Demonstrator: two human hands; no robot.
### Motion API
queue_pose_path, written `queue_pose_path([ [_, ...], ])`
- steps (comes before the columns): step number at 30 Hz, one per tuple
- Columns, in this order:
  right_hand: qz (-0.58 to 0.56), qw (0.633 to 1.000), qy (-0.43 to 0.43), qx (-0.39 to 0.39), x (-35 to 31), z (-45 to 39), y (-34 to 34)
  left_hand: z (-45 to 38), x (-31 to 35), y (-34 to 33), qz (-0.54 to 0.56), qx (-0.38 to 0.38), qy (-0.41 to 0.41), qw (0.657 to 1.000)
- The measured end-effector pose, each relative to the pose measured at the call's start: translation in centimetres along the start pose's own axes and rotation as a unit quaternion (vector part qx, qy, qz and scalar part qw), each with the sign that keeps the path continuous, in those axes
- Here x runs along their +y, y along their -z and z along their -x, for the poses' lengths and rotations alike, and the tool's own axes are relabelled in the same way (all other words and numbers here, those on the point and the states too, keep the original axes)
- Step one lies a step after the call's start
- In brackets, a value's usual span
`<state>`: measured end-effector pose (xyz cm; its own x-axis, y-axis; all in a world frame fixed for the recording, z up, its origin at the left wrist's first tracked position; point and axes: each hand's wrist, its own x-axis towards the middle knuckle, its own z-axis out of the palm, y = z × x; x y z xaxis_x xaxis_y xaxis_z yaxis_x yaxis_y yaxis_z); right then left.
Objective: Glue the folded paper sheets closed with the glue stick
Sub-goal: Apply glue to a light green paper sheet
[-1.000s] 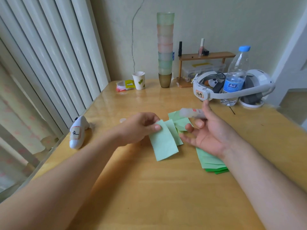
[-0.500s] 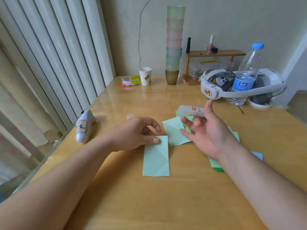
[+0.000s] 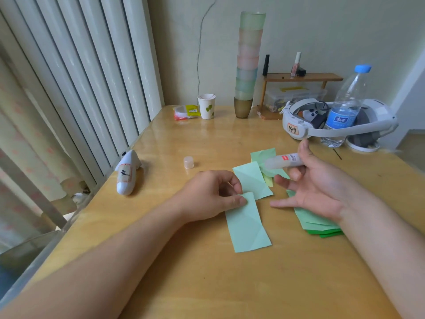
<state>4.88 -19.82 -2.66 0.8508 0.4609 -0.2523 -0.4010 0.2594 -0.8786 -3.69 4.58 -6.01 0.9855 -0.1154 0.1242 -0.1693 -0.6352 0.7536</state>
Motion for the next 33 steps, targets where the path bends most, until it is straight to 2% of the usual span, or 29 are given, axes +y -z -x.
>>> queue_pose_path([
  [5, -0.031, 0.998, 0.053, 0.021, 0.7, -1.2, -3.1, -0.9, 0.3, -0.8, -0.011, 0.012, -0.006, 1.0],
  [11, -0.079, 0.994, 0.043, 0.069, 0.4, -2.9, -4.7, -0.8, 0.1, -1.0, -0.04, 0.008, -0.003, 0.999],
  [14, -0.07, 0.994, 0.041, 0.07, 0.4, -2.9, -4.3, -1.0, -0.3, -0.6, -0.038, 0.081, -0.003, 0.996],
  [17, -0.06, 0.995, 0.041, 0.072, 0.5, -2.7, -3.4, -1.6, -1.1, 0.6, -0.103, 0.181, 0.023, 0.978],
  [18, -0.069, 0.994, 0.04, 0.075, 0.6, -2.7, -3.1, -1.8, -1.5, 1.0, -0.112, 0.178, 0.044, 0.977],
  [22, -0.118, 0.991, 0.04, 0.058, 1.2, -2.5, -2.3, -2.7, -2.0, 1.3, -0.18, 0.089, 0.1, 0.975],
  [25, -0.149, 0.988, 0.039, 0.025, 1.0, -2.1, -2.3, -3.4, -1.5, 1.9, -0.188, 0.07, 0.119, 0.972],
  [27, -0.153, 0.988, 0.028, 0.017, 1.0, -2.0, -2.2, -4.0, -1.4, 2.5, -0.161, 0.079, 0.138, 0.974],
  [31, -0.13, 0.991, 0.013, 0.001, 1.6, -1.8, -2.1, -4.4, -1.3, 2.9, -0.118, 0.146, 0.143, 0.972],
  [33, -0.123, 0.992, 0.013, -0.016, 1.7, -1.5, -2.2, -4.3, -1.2, 2.9, -0.119, 0.144, 0.146, 0.971],
])
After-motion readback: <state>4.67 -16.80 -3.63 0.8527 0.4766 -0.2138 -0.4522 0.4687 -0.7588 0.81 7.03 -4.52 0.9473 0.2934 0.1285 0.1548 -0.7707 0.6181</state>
